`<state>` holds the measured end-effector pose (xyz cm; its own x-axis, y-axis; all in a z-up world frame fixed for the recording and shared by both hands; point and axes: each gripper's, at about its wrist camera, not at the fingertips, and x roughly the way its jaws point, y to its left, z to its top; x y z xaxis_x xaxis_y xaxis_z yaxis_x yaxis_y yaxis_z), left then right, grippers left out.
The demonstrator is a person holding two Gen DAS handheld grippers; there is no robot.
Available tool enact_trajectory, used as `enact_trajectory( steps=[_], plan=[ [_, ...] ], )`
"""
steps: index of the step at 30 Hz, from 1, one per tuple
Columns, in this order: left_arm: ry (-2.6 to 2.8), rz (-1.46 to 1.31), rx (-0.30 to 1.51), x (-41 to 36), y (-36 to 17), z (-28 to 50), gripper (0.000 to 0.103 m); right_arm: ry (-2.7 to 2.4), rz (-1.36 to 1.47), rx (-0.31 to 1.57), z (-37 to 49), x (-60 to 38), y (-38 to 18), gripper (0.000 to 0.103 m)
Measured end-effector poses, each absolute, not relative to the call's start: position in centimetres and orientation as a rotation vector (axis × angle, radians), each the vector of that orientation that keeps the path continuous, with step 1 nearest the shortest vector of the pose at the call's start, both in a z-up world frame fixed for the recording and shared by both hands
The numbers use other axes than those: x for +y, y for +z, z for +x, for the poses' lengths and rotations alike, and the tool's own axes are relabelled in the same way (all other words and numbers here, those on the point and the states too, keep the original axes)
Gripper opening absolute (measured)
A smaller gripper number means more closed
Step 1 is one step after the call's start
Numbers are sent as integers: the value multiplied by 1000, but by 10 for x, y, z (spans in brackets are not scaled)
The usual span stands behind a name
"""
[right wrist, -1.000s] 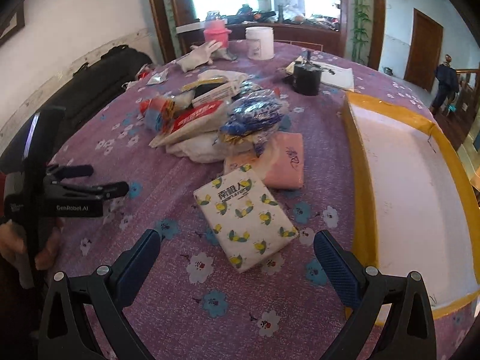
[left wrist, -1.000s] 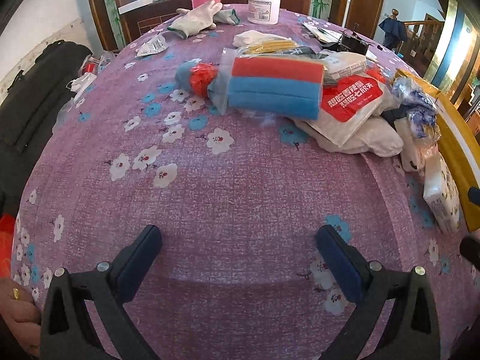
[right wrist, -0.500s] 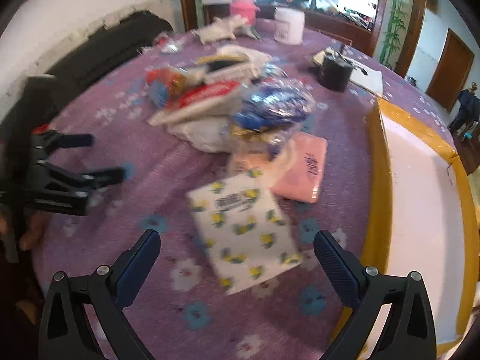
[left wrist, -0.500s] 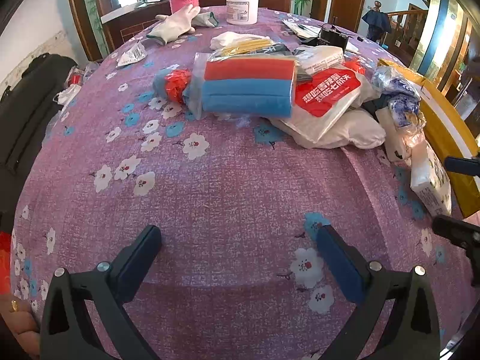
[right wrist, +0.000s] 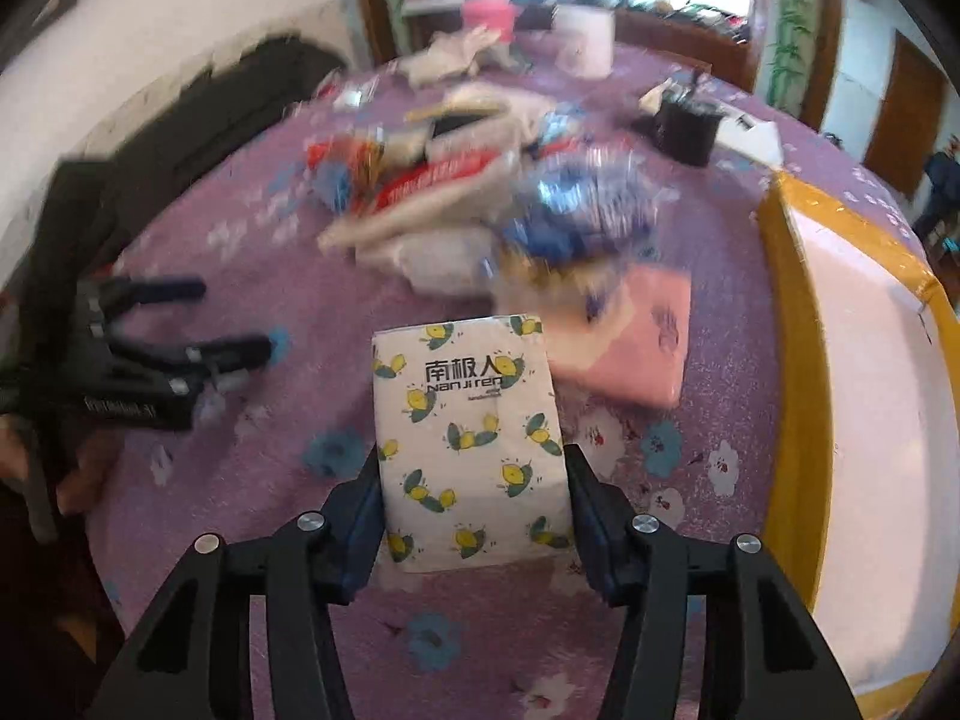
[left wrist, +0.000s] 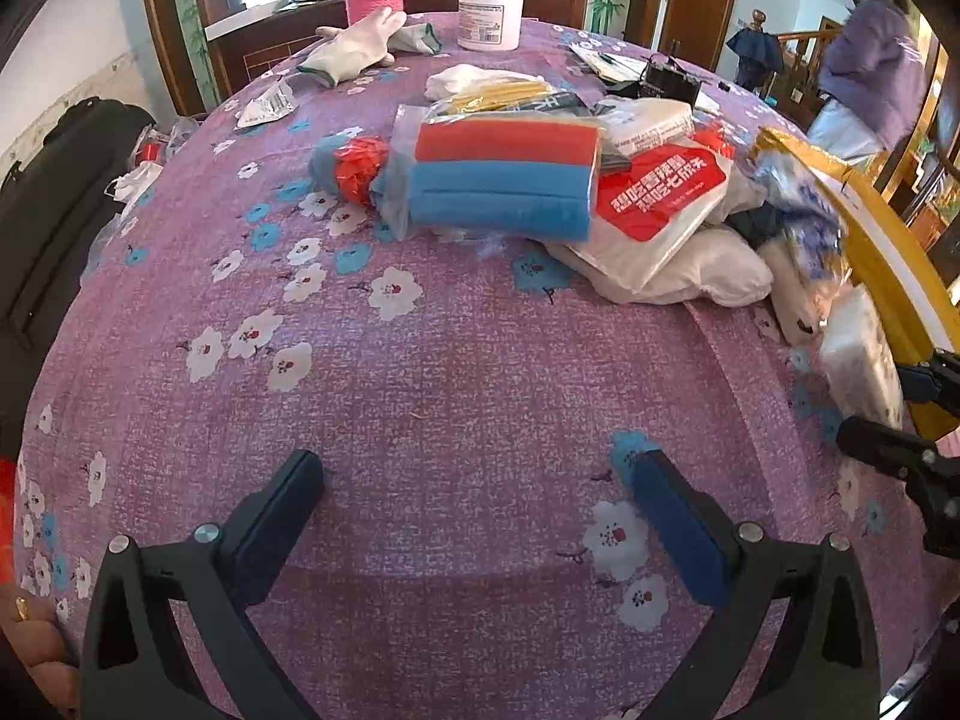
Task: Organize soft objects
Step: 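Lift the lemon-print tissue pack with the right gripper and regrasp it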
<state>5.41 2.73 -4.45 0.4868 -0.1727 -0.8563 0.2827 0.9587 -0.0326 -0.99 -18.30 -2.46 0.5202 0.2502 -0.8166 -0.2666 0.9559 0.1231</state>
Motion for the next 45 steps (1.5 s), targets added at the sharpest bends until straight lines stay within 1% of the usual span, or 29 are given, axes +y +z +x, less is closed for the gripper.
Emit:
enact_trajectory(
  steps=[4, 6, 8, 13, 15, 20, 22, 25, 26, 28, 33, 36, 40, 41, 45],
  plan=[
    [-270, 74, 1022, 34, -43, 55, 103, 301, 82, 828, -17, -181, -15, 58],
    [-266, 52, 1019, 38, -42, 55, 103, 289, 109, 800, -18, -180, -14, 58],
    [-268, 32, 1011, 40, -40, 55, 103, 310, 166, 715, -26, -186, -5, 58],
    [-269, 6, 1036, 41, -36, 65, 103, 282, 227, 689, -28, -197, -3, 58],
    [-265, -74, 1087, 45, -32, 77, 103, 277, 241, 686, -27, -201, -3, 58],
    [-185, -175, 1126, 45, -10, 105, 101, 303, 240, 664, -30, -202, -1, 58],
    [-142, -237, 1154, 43, -7, 118, 96, 313, 243, 655, -32, -203, -1, 58],
    [-116, -336, 1209, 37, -11, 135, 82, 320, 244, 639, -35, -203, 0, 59],
    [-110, -367, 1217, 35, -14, 139, 79, 324, 243, 636, -35, -203, 0, 59],
    [-96, -412, 1248, 32, -21, 147, 78, 330, 241, 630, -36, -204, 0, 59],
    [-65, -479, 1186, 23, -25, 148, 78, 344, 244, 619, -37, -204, 2, 59],
    [-72, -515, 1190, 24, -24, 151, 78, 343, 259, 630, -36, -208, 1, 59],
    [-44, -495, 1148, 31, -9, 162, 79, 346, 266, 627, -36, -210, 1, 59],
    [-31, -475, 1146, 31, -8, 166, 81, 352, 264, 628, -37, -210, 1, 59],
    [-12, -493, 1193, 31, -23, 176, 82, 363, 244, 628, -38, -207, 3, 59]
  ],
)
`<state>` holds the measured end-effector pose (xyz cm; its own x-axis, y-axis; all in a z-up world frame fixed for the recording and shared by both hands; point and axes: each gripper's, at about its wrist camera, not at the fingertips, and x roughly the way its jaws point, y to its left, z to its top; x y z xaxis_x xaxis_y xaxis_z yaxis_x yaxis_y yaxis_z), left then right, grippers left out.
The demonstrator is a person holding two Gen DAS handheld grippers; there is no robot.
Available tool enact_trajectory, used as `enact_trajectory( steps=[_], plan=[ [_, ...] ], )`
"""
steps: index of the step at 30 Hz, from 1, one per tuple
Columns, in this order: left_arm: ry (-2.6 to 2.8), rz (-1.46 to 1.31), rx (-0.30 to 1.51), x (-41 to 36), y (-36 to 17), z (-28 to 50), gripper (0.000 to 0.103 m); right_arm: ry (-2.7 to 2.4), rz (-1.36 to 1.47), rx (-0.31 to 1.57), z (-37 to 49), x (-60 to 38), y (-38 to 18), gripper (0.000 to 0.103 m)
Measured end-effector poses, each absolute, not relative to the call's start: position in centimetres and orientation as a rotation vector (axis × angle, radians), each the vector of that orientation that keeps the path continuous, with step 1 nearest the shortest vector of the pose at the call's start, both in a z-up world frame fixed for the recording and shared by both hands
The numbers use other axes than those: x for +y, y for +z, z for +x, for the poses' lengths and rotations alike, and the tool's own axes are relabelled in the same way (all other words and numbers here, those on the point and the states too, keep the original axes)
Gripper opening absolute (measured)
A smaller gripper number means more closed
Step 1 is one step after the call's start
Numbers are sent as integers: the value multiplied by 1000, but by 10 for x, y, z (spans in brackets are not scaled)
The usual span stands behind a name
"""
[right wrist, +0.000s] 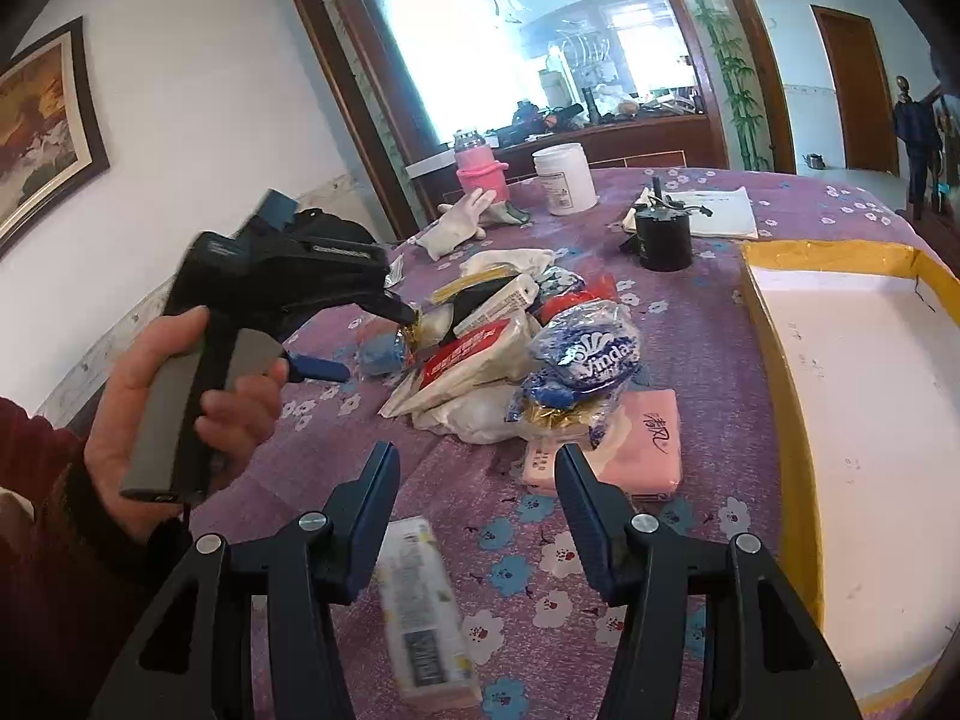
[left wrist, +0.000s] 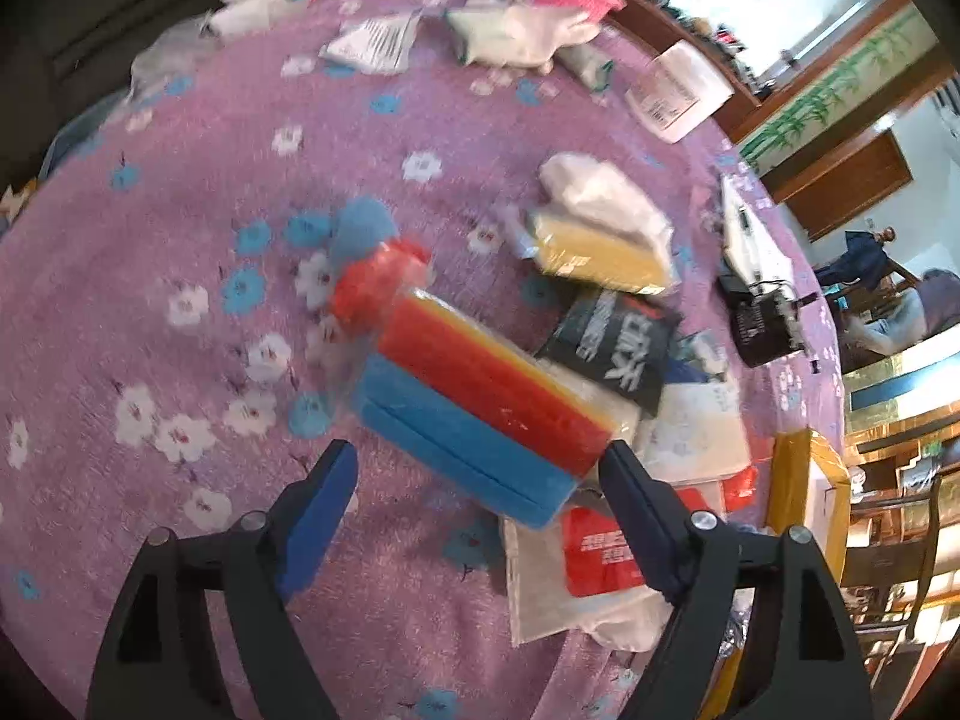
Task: Organize soft objects
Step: 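Lift the lemon-print tissue pack with the right gripper and regrasp it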
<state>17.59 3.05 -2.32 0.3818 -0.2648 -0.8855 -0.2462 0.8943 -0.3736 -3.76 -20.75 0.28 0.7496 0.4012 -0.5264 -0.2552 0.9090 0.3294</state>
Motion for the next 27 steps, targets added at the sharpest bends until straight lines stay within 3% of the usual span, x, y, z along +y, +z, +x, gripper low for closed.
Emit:
enact_trajectory(
  steps=[5, 14, 27],
  plan=[
    [-69, -400, 1150, 18, -31, 167, 82, 392, 129, 615, -42, -185, 8, 59],
    [-195, -221, 1075, 21, -28, 115, 82, 388, 193, 627, -38, -197, 5, 59],
    [-294, -143, 943, 15, 18, 50, 82, 330, 271, 565, -52, -219, 13, 60]
  ],
)
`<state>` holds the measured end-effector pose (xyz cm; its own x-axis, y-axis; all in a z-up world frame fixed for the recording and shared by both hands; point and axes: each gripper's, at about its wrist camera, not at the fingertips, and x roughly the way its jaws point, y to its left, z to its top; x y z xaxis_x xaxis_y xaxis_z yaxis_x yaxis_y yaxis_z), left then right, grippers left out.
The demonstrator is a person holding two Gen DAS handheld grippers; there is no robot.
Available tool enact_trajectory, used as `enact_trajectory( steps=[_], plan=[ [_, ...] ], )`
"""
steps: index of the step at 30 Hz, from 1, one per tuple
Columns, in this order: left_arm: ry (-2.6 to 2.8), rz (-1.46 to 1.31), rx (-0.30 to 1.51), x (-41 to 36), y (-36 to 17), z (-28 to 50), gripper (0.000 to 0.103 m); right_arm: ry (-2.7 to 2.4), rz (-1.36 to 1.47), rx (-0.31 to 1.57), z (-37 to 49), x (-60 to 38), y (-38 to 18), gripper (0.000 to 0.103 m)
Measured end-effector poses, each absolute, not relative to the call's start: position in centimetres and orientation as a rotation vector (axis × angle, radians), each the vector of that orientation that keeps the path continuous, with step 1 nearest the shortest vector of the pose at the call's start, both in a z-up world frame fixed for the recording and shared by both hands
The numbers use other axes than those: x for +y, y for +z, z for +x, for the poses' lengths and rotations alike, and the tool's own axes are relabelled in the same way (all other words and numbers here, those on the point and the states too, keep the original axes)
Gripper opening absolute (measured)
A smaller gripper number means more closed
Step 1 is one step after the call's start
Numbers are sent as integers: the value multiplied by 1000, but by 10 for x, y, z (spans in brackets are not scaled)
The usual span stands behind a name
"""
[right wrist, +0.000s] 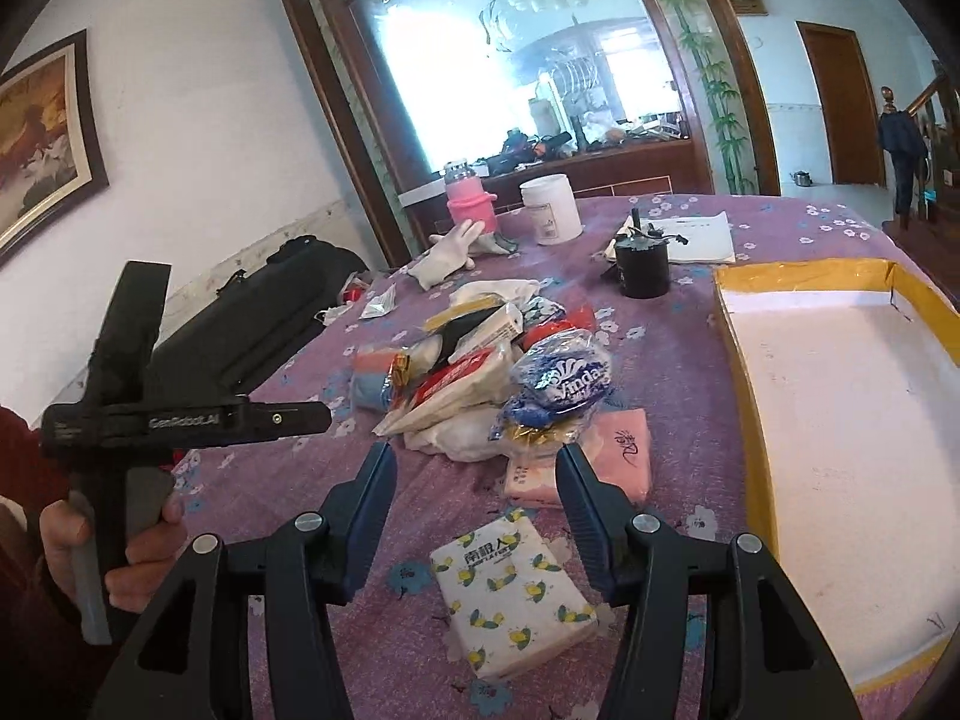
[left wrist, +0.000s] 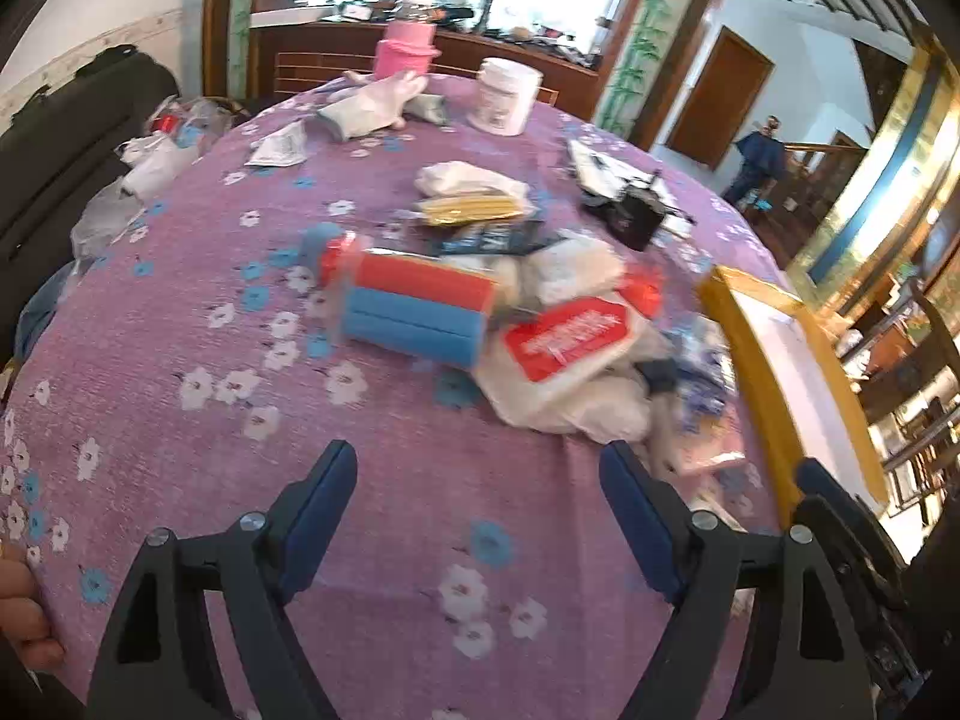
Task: Organize soft objects
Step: 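Lift the lemon-print tissue pack with the right gripper and regrasp it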
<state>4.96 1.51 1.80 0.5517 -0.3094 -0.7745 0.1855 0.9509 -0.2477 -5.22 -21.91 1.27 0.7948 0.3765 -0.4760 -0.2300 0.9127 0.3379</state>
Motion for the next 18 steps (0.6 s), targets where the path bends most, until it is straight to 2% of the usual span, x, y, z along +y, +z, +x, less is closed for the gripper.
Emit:
enact_trajectory(
  steps=[4, 7, 9, 10, 11, 18],
  plan=[
    [-340, -106, 931, 5, 29, 38, 82, 332, 267, 566, -69, -219, 17, 60],
    [-344, -33, 914, 5, 43, 41, 83, 300, 198, 607, -81, -216, 23, 71],
    [-301, 19, 895, 11, 49, 53, 89, 278, 160, 614, -89, -216, 25, 75],
    [-273, 43, 891, 14, 50, 61, 92, 269, 147, 619, -91, -217, 25, 81],
    [-247, 53, 889, 17, 50, 67, 93, 264, 142, 632, -91, -218, 24, 83],
    [-247, 134, 945, 16, 40, 147, 93, 315, 208, 672, -85, -219, 14, 83]
  ],
)
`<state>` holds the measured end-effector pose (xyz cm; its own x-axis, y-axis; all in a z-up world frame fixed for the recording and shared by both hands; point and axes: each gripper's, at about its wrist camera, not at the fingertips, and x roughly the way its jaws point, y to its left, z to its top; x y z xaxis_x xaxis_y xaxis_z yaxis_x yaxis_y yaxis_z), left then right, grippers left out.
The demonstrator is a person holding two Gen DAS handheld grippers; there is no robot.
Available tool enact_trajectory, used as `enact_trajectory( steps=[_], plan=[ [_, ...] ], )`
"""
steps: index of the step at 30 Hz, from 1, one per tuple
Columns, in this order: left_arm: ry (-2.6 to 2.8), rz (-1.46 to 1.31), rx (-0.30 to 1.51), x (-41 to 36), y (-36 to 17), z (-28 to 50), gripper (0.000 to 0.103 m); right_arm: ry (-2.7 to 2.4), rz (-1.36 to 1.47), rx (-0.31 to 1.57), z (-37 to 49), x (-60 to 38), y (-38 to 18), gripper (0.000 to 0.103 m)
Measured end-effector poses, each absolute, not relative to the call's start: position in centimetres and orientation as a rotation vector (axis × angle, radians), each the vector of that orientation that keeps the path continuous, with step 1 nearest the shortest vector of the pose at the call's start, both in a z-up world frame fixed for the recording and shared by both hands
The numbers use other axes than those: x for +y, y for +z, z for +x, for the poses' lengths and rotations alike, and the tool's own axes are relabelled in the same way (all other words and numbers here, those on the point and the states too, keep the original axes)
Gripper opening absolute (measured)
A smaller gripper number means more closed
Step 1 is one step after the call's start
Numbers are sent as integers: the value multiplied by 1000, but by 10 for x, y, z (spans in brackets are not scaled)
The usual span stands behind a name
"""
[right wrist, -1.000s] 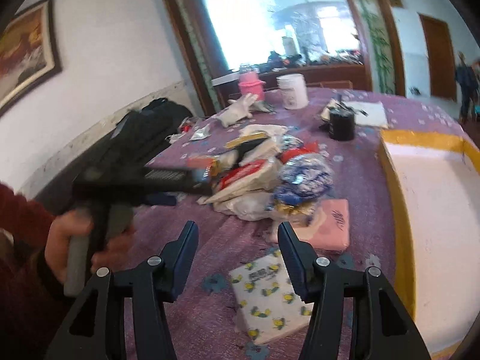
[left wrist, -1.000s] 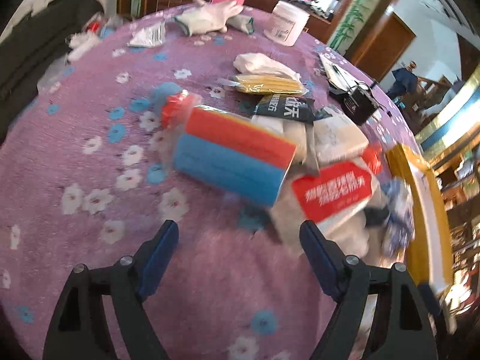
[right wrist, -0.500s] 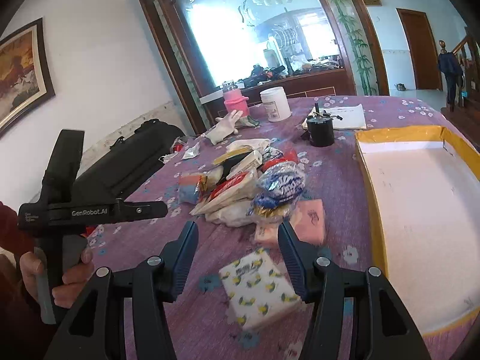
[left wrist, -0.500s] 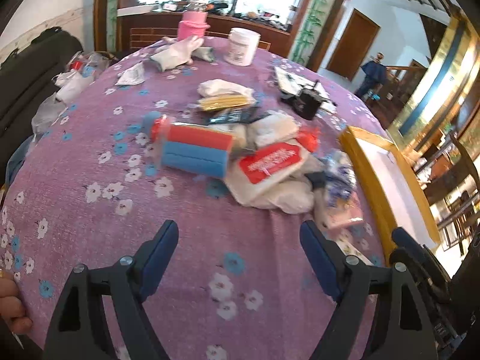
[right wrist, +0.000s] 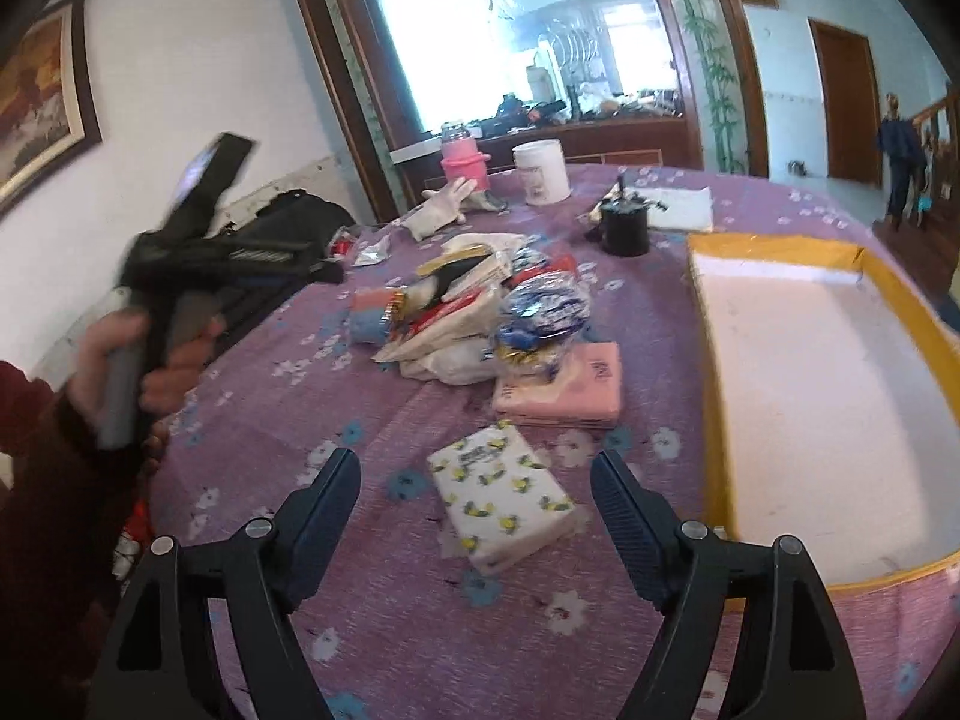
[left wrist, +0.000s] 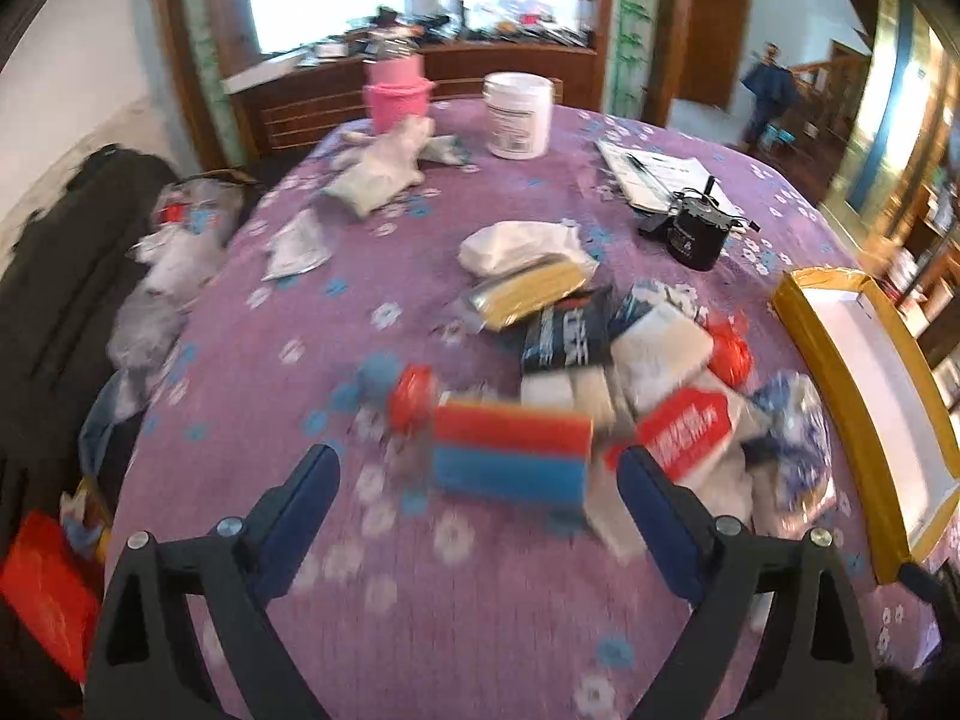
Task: Organize soft objects
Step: 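Lift the lemon-print tissue pack with the right gripper and regrasp it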
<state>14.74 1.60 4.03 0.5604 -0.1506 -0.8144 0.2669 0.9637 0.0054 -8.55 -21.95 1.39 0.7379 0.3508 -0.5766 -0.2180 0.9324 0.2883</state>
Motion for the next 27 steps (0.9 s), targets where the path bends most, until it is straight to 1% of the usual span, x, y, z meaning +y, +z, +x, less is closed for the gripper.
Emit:
enact_trajectory(
  steps=[5, 9, 12, 14, 17, 19, 21, 22, 23, 25, 27],
  plan=[
    [-298, 116, 1009, 17, 13, 206, 93, 330, 215, 694, -79, -210, 8, 83],
    [-391, 57, 1097, 20, -11, 215, 93, 333, 224, 719, -75, -207, 1, 83],
    [-494, 86, 1119, 16, -20, 188, 93, 338, 245, 735, -72, -210, -3, 83],
    [-648, 90, 1135, 13, -22, 152, 93, 342, 250, 745, -73, -212, -4, 83],
    [-713, 191, 1086, 12, -20, 103, 93, 323, 204, 769, -73, -212, -4, 85],
    [-671, 207, 1053, 18, -16, 84, 93, 304, 154, 794, -70, -210, -5, 86],
    [-608, 126, 1057, 30, -11, 81, 93, 291, 115, 817, -66, -209, -6, 87],
    [-546, 42, 1068, 40, -9, 84, 94, 286, 91, 833, -63, -208, -6, 88],
    [-515, 3, 1069, 43, -7, 85, 94, 280, 61, 849, -59, -205, -7, 91],
    [-442, -1, 1068, 42, -4, 87, 94, 287, -24, 898, -45, -197, -12, 94],
    [-388, -11, 1073, 41, -5, 91, 94, 271, -82, 951, -32, -191, -20, 94]
  ],
)
